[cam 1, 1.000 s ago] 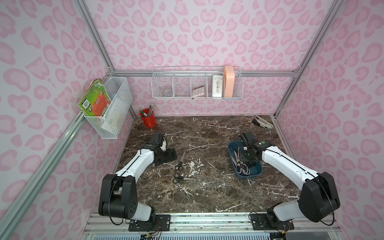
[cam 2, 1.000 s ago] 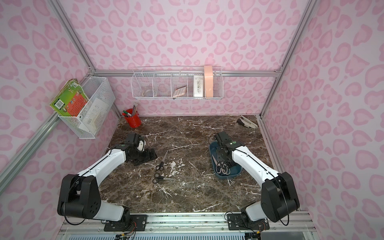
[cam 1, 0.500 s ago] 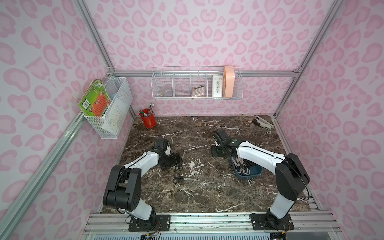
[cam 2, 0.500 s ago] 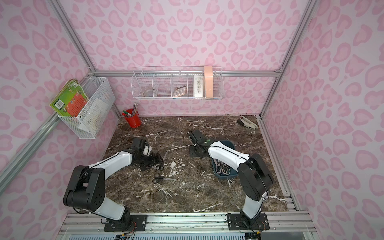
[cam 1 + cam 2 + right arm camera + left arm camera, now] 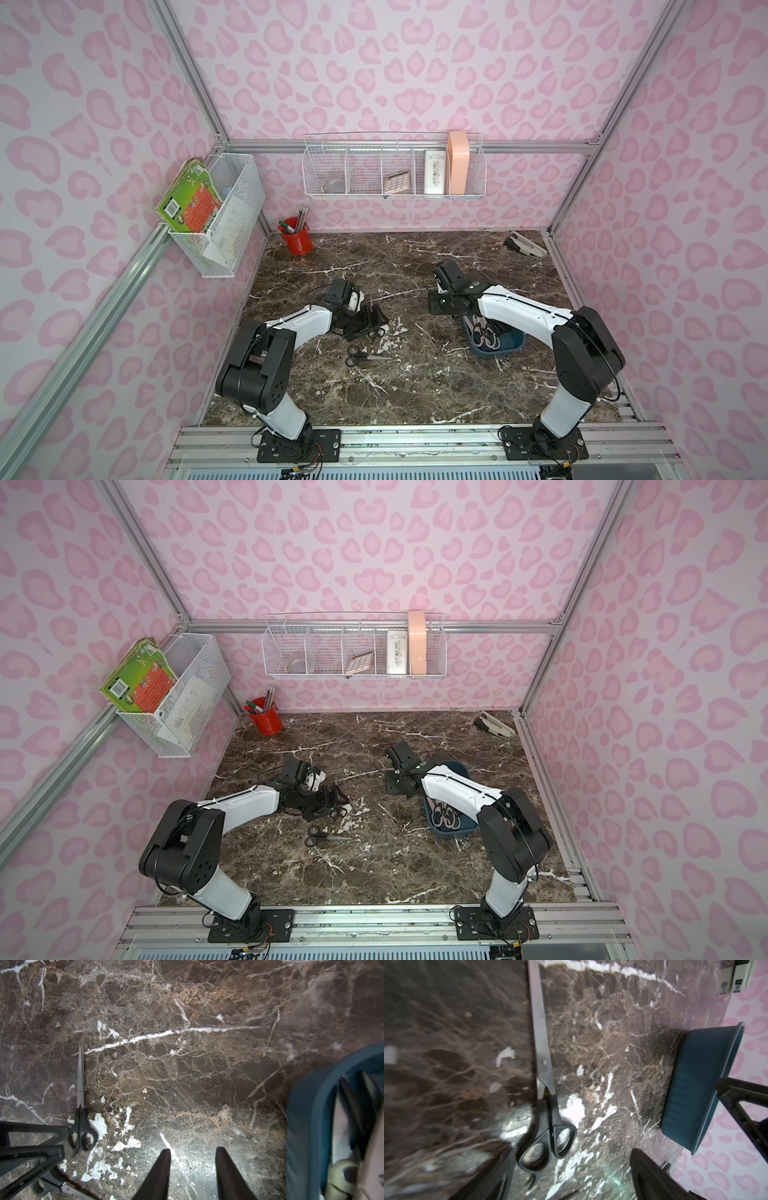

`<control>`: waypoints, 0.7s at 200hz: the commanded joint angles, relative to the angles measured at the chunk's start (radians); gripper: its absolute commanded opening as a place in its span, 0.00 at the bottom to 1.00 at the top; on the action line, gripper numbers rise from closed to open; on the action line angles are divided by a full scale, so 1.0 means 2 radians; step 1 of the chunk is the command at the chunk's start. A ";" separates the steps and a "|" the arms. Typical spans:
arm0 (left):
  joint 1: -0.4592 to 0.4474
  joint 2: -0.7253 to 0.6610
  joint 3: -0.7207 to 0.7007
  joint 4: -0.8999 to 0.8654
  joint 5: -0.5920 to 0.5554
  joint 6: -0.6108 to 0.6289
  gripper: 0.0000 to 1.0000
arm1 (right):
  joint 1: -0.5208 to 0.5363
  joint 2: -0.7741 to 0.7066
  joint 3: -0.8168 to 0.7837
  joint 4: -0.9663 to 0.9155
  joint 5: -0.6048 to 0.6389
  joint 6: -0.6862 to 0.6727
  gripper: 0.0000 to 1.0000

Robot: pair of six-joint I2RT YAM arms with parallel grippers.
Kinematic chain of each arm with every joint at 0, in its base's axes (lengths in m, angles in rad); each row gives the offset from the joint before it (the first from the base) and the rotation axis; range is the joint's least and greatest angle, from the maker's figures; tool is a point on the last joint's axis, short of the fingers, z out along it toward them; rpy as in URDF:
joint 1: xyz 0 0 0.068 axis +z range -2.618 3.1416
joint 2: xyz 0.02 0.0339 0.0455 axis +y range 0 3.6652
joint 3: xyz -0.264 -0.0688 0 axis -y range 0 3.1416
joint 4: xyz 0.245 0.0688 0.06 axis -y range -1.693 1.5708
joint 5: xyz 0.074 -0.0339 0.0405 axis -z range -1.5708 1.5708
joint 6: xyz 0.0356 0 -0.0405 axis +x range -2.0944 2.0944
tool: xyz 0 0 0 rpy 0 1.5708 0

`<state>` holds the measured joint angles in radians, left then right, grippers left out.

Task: Put the scissors into the storage box
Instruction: Pick up the scissors from the center of the board.

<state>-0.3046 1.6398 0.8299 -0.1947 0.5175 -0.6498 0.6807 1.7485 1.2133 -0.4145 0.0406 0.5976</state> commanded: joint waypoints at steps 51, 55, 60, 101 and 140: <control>0.007 -0.038 0.059 -0.090 -0.057 -0.007 0.93 | 0.036 0.063 0.059 -0.039 -0.022 -0.019 0.39; 0.013 -0.042 0.062 -0.098 -0.064 -0.003 0.93 | 0.040 0.068 0.067 -0.044 -0.021 -0.019 0.39; 0.020 -0.049 0.064 -0.105 -0.072 0.001 0.93 | 0.046 0.076 0.078 -0.049 -0.020 -0.020 0.39; 0.096 -0.085 0.065 -0.143 -0.105 0.034 0.94 | 0.098 0.140 0.172 -0.088 -0.025 -0.024 0.39; 0.150 -0.099 0.065 -0.161 -0.110 0.054 0.93 | 0.140 0.202 0.252 -0.133 -0.033 -0.016 0.43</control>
<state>-0.0486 1.4582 0.9607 -0.4683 0.3164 -0.5900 0.9257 2.1014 1.6520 -0.5900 -0.0132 0.5598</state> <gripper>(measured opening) 0.934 0.415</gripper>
